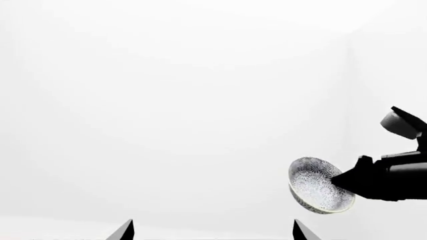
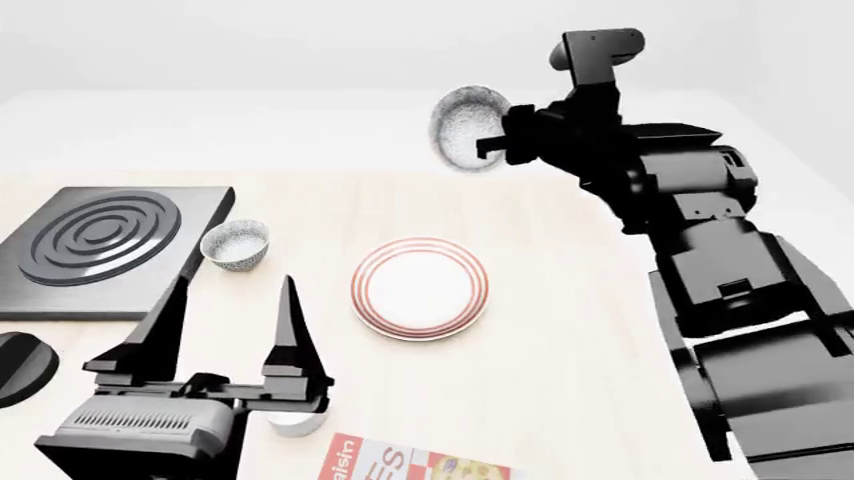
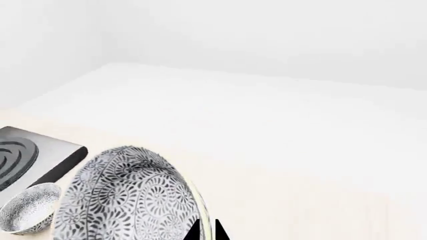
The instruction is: Pick the akita bowl next to the cookies box and place it on the plate.
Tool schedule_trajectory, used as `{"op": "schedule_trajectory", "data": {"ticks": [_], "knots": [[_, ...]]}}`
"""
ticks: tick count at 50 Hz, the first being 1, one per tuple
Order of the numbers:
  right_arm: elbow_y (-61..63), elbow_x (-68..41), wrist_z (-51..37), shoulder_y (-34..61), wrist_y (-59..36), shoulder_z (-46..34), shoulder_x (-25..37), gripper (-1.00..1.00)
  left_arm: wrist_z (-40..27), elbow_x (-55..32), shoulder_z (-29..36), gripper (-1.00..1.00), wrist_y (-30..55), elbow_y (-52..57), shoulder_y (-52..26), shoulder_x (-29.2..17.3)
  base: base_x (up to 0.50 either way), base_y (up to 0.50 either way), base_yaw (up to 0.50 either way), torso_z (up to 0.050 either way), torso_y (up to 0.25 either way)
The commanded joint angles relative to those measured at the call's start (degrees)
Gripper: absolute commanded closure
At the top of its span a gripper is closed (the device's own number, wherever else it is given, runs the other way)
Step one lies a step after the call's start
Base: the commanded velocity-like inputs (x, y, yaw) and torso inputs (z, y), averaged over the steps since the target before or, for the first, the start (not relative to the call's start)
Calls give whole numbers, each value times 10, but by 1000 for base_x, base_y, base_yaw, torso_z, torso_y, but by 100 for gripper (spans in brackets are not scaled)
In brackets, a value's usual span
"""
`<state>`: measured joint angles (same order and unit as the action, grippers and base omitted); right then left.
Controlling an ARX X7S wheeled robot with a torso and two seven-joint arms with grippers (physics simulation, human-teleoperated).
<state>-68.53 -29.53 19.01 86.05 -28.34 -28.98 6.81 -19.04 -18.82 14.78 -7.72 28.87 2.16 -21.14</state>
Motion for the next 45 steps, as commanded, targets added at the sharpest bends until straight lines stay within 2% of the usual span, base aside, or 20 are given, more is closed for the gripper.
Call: {"op": "schedule_trajectory", "data": {"ticks": [1,5,6,9,15,23,27,31,34,38,45], "knots": [[-65,43,28,-6,-9,182,-68,100,9,7,-29,-100,-20,11,33,-1,0,0,0,0,0],[-65,5,25,-6,-44,241,-68,100,7,12,-33,-100,-35,20,51,-4,0,0,0,0,0],[-65,-5,10,-8,-54,276,-68,100,9,14,-33,-100,-41,20,56,-5,0,0,0,0,0],[-65,4,-11,-14,-67,334,-68,100,8,18,-36,-100,-45,21,64,-9,0,0,0,0,3],[-65,-46,-56,-36,-75,288,-68,100,3,14,-44,-100,-41,29,74,-16,0,0,0,0,0],[-65,-25,-83,-46,-95,334,-68,100,-11,19,-51,-100,-38,29,80,-14,0,0,0,0,0],[-65,-48,-85,-54,-98,298,-68,100,-7,0,-54,-100,-38,28,78,-17,0,0,0,0,0],[-65,-109,-86,-59,-95,228,-68,100,-10,7,-53,-100,-42,31,81,-16,0,0,0,0,0],[-65,-126,-86,-59,-93,210,-68,100,-12,7,-55,-100,-45,32,82,-16,0,0,0,0,3],[-65,-147,-83,-59,-90,183,-68,100,-17,17,-55,-100,-45,30,82,-13,0,0,0,3,-230],[-65,-125,-77,-60,-91,191,-68,100,-15,30,-49,-100,-51,26,81,-12,0,0,0,4,-250]]}}
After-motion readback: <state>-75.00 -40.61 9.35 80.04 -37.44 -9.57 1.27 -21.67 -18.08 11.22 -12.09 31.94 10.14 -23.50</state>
